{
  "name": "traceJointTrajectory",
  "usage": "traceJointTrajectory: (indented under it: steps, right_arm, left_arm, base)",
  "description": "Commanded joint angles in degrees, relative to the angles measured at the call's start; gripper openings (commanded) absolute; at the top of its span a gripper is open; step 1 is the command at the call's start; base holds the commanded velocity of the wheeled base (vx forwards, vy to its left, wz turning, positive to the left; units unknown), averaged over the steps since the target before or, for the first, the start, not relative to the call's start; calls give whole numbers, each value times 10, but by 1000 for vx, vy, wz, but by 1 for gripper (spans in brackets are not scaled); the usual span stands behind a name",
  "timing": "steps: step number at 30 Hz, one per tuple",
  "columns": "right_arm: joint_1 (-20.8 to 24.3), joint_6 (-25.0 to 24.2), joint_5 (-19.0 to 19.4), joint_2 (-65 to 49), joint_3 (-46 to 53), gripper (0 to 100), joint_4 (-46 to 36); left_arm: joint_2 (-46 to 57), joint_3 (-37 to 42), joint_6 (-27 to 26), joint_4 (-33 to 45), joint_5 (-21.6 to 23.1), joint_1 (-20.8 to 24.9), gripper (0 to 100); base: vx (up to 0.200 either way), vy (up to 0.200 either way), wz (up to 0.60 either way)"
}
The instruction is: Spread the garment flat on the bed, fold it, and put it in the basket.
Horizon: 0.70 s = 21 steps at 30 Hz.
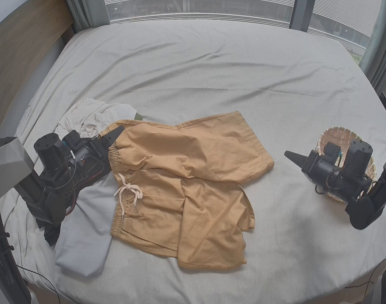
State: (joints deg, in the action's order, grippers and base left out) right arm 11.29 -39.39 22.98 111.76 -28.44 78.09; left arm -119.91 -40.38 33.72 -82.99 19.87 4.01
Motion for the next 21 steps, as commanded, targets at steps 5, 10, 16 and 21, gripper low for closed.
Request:
traceJointTrajectory:
  steps: [5,10,16,21]
  right_arm:
    - [77,3,-2,63,110,0,63]
    - [92,5,-2,119,120,0,100]
    - [88,45,-2,130,140,100,101]
    - [95,47,-38,149,144,100,101]
  left_arm:
    - [120,142,-21,-29,47,-13,100]
    - [148,179,-22,-45,68,37,100]
    - [141,180,-22,-55,62,68,100]
    - [136,184,-23,-55,62,82,100]
  base:
    - [0,0,0]
    - [0,0,0]
    - [0,0,0]
    - [0,0,0]
